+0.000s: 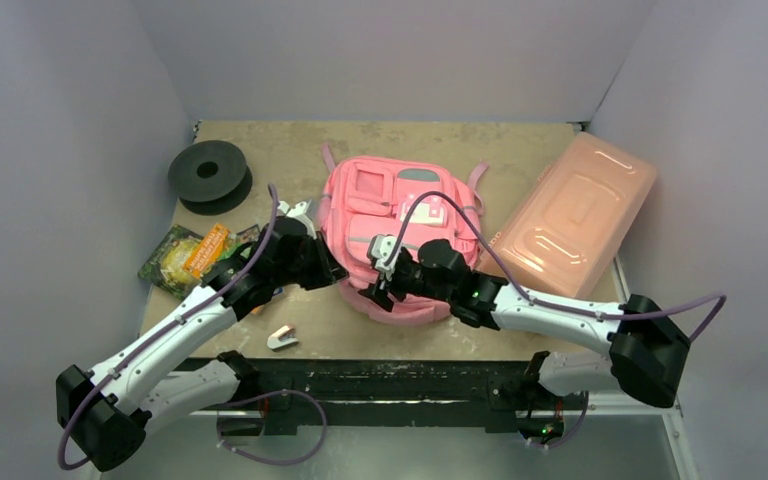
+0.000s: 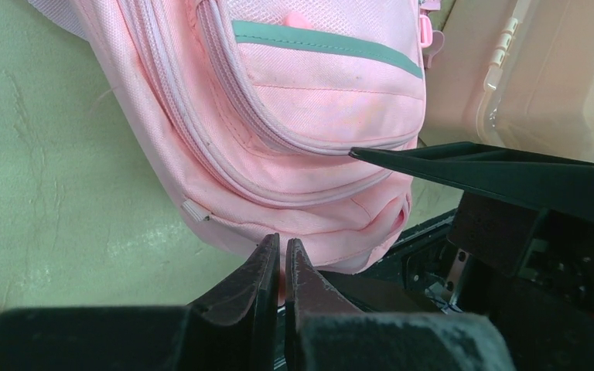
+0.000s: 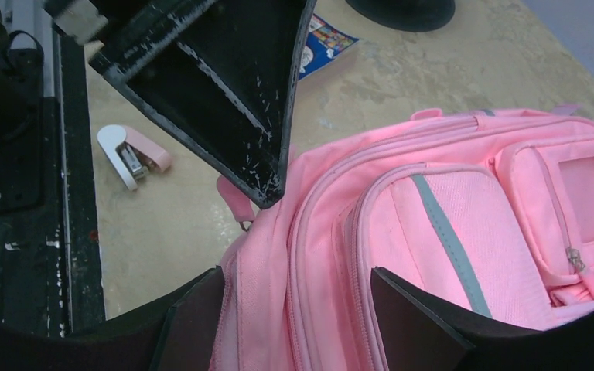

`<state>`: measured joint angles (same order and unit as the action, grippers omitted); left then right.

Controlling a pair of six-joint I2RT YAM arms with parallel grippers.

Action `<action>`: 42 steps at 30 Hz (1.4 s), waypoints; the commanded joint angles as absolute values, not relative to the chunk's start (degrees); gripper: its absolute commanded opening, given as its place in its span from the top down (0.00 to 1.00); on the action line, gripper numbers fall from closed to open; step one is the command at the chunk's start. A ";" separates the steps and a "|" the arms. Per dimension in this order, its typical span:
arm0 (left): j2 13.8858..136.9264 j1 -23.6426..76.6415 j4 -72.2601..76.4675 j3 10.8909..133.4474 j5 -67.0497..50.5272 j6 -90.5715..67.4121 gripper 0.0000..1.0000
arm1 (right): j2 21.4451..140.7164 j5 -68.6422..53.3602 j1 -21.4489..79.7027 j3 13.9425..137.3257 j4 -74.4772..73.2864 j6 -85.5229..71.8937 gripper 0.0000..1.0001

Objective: Pack the student bag
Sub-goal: Unzip the student bag at the center of the board.

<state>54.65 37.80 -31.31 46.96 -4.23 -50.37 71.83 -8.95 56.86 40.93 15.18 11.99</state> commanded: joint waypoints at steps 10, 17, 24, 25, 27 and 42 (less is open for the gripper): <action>54.58 37.14 -37.58 48.38 6.80 -54.38 1.00 | 73.89 4.13 57.04 39.61 19.32 13.28 1.00; 57.80 24.49 -30.29 42.28 0.74 -55.51 1.00 | 70.27 2.71 56.96 36.08 21.95 11.23 1.00; 54.15 33.13 -1.57 30.54 -13.04 -51.30 0.50 | 70.02 -2.08 56.68 40.90 20.77 8.39 1.00; 53.05 35.17 -0.98 29.48 -11.78 -50.08 0.47 | 69.89 -2.78 56.30 41.66 19.94 8.21 1.00; 51.44 38.45 1.81 27.82 -8.55 -47.82 0.42 | 69.37 -3.98 55.81 43.02 18.47 7.71 1.00; 52.16 43.68 13.93 25.71 -1.84 -25.53 0.38 | 63.90 -10.84 54.05 44.08 16.17 7.51 1.00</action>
<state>52.62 43.16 2.37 27.05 0.67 -34.20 66.24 -6.90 53.93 40.51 11.07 7.99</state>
